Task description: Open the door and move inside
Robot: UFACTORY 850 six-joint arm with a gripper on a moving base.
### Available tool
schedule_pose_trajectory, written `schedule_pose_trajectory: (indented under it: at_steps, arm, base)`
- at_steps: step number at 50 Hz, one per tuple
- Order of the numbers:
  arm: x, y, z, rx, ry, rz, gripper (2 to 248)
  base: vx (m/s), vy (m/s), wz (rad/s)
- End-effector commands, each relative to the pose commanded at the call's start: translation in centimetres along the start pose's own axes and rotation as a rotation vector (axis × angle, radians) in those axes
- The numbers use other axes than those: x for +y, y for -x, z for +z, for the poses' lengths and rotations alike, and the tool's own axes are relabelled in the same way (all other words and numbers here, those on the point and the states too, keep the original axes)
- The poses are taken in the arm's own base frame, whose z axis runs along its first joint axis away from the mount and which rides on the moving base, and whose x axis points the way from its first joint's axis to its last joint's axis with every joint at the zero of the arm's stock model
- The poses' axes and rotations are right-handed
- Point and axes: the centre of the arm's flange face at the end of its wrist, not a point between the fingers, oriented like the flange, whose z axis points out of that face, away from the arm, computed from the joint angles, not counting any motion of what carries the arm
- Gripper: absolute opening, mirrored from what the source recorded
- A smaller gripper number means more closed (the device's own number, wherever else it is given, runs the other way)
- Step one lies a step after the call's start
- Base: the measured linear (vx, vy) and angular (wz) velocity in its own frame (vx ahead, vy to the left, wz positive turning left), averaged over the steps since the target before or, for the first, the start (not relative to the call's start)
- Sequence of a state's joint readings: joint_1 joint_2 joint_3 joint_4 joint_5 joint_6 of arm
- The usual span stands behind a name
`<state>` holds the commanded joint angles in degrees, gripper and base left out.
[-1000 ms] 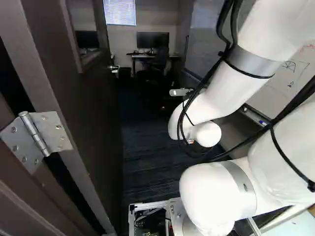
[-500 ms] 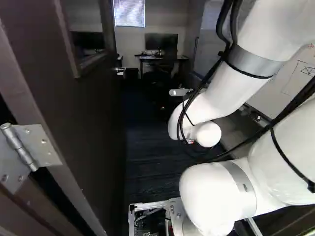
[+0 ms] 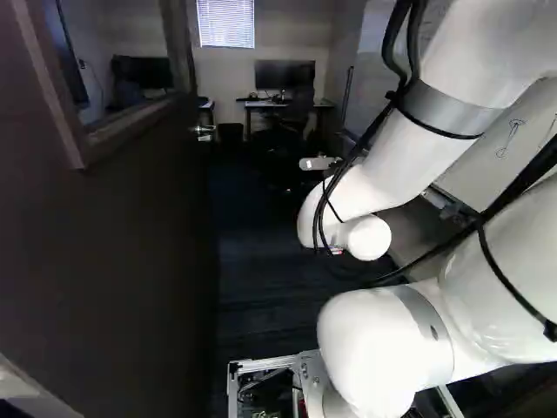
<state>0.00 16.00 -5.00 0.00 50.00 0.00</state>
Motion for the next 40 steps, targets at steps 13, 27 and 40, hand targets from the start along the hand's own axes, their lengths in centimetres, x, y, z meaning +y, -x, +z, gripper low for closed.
schedule_pose_trajectory:
  at_steps: [13,27,40]
  arm:
    - [0.00,0.00,0.00,0.000,0.000,0.000,247]
    - [0.00,0.00,0.00,0.000,0.000,0.000,247]
    - [0.00,0.00,0.00,0.000,0.000,0.000,247]
  base:
    - [0.174,0.002,-0.004]
    - [0.174,0.004,-0.001]
    - [0.167,0.007,-0.002]
